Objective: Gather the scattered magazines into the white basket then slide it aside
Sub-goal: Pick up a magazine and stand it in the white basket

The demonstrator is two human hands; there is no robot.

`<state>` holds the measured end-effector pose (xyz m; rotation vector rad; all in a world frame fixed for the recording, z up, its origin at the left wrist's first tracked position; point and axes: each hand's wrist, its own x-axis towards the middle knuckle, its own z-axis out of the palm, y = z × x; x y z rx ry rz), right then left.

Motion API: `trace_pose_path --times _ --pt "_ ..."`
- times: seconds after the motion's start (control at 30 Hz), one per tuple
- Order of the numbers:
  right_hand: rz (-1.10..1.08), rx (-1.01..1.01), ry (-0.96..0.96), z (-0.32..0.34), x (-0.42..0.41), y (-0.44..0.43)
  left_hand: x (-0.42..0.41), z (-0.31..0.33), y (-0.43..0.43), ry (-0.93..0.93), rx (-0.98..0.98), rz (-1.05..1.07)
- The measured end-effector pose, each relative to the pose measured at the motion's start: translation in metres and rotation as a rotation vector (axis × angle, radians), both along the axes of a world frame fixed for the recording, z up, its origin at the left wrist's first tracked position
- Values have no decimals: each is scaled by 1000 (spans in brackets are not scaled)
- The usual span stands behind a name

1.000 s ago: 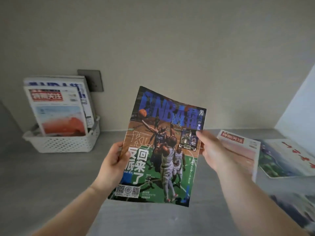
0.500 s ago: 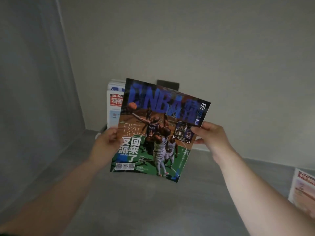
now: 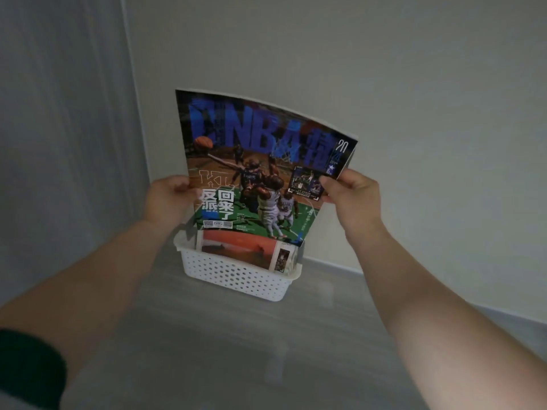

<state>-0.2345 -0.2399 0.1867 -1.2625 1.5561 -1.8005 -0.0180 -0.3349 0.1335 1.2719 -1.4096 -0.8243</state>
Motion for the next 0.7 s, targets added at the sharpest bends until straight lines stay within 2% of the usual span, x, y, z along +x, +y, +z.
trace_pose_path --times 0.13,0.47,0.63,0.7 --pt "-3 76 -15 -26 0 -17 1 -22 -19 -65 35 8" --pt "-82 222 -65 -69 -13 -42 -22 -63 -44 -73 182 48" --pt "-119 210 -111 -72 -11 -54 -29 -71 -52 -157 101 161" --pt "-146 190 -50 -72 -6 -56 -31 -75 -54 -132 81 182"
